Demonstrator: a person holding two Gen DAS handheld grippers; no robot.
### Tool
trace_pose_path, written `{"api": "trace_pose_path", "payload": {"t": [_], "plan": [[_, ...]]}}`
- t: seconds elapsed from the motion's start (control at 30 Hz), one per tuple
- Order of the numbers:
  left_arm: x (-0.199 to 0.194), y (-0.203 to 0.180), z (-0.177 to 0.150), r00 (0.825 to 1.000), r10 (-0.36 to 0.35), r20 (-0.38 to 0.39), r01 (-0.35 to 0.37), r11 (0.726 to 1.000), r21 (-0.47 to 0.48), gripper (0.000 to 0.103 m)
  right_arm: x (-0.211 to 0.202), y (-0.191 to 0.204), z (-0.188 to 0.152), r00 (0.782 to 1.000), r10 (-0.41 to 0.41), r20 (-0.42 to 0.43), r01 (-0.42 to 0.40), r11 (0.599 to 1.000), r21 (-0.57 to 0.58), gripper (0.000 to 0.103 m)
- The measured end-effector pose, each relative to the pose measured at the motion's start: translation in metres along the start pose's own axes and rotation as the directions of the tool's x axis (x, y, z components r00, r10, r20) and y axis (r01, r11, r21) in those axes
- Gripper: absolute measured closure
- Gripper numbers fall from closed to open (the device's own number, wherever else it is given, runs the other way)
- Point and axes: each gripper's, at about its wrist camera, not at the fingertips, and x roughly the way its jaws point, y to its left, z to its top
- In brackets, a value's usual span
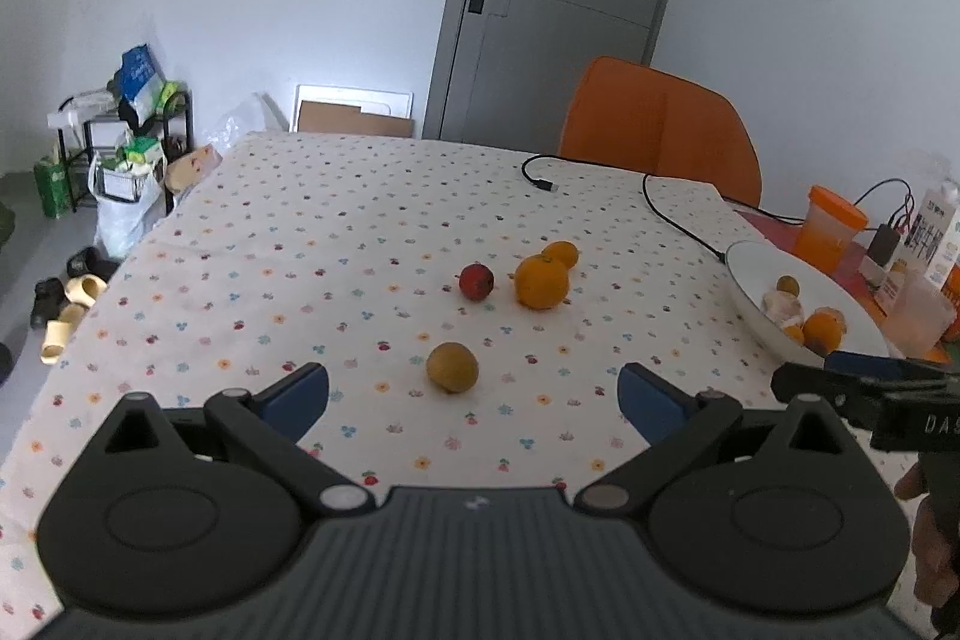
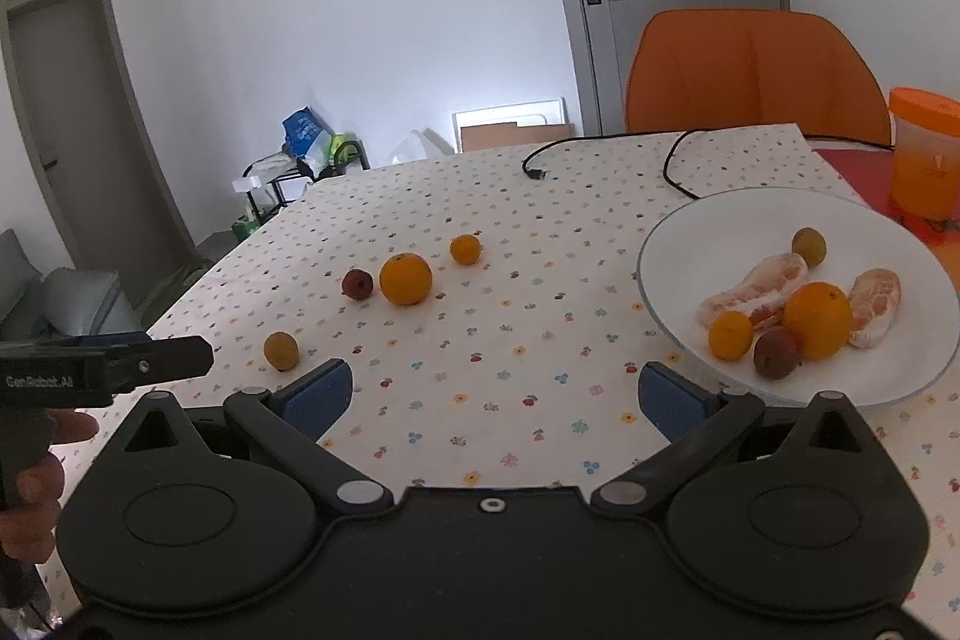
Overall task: Organize fruits
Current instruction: 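Move both grippers back over the remaining fruits, then grasp the yellow-green round fruit with the left gripper while the right grasps the large orange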
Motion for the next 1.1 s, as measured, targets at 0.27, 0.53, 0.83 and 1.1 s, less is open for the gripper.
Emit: {"api": "trace_pose_path", "payload": {"t": [0.27, 0.53, 0.83, 1.1], "plan": [[0.015, 0.005, 0.001, 1.000, 0.019, -0.009, -0.019, 1.000, -0.012, 0.014, 0.009, 0.002, 0.001, 1.000, 0.016, -0.005, -0.016, 1.000, -0.020, 0.001], [0.031, 0.007, 0.002, 1.000, 0.016, -0.024, -0.016, 1.000, -0.024, 0.039, 0.023, -0.001, 0.005, 1.000, 0.020, -0.023, -0.021, 0.999, -0.042, 0.008], [0.050, 0.008, 0.001, 0.999, 0.014, -0.052, -0.016, 0.999, -0.033, 0.056, 0.038, 0.001, 0.007, 0.998, 0.039, -0.048, -0.041, 0.998, -0.045, 0.025], [0.064, 0.010, -0.002, 0.997, 0.039, -0.070, -0.042, 0.998, -0.047, 0.070, 0.054, 0.007, 0.011, 0.996, 0.058, -0.067, -0.063, 0.996, -0.068, 0.029]]}}
